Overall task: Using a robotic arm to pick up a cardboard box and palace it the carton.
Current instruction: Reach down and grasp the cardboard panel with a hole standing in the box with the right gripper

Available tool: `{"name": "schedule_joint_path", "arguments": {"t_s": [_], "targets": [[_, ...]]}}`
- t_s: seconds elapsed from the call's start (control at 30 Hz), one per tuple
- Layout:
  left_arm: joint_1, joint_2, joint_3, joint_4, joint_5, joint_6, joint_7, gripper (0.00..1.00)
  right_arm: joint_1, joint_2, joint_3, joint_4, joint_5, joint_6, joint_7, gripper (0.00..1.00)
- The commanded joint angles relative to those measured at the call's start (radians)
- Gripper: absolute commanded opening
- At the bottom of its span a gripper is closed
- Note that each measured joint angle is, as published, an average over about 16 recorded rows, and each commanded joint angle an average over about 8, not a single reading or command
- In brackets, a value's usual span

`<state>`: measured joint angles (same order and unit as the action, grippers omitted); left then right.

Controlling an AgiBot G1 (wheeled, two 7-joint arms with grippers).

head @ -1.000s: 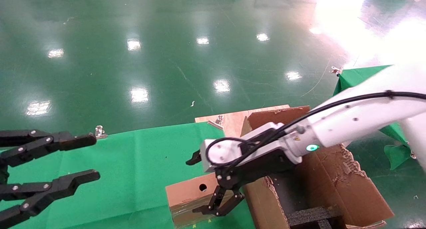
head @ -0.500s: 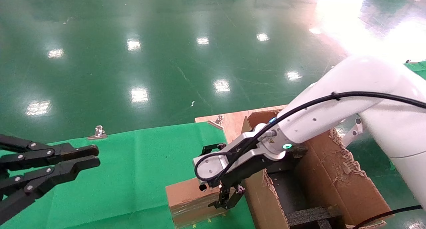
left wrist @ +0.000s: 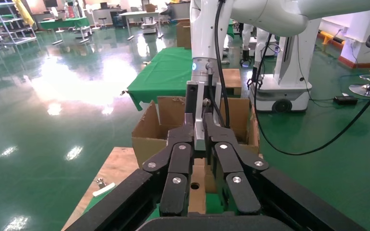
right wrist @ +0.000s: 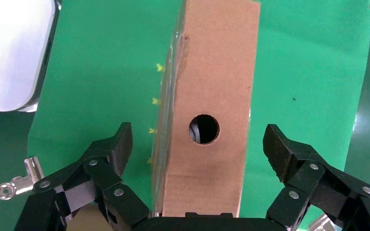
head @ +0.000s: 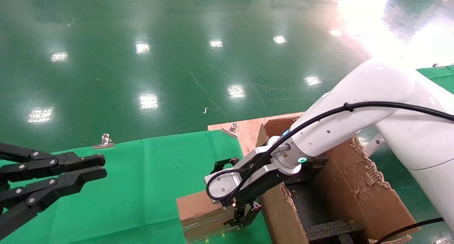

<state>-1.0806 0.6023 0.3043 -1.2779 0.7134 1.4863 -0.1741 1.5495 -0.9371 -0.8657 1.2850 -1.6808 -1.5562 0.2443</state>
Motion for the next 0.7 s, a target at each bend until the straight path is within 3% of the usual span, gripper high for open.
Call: {"name": "schedule_joint_path", "arguments": {"t_s": [0.03, 0.7], "targets": [[0.000, 0.000, 0.000, 0.000, 0.000, 0.000, 0.000, 1.00, 0.000, 0.000, 0.000, 0.000, 0.000, -0.001, 0.000, 0.00], [0.000, 0.000, 0.000, 0.000, 0.000, 0.000, 0.000, 1.00, -0.008, 0.005, 0.012, -0.001, 0.008, 0.003, 0.004, 0.00]]}}
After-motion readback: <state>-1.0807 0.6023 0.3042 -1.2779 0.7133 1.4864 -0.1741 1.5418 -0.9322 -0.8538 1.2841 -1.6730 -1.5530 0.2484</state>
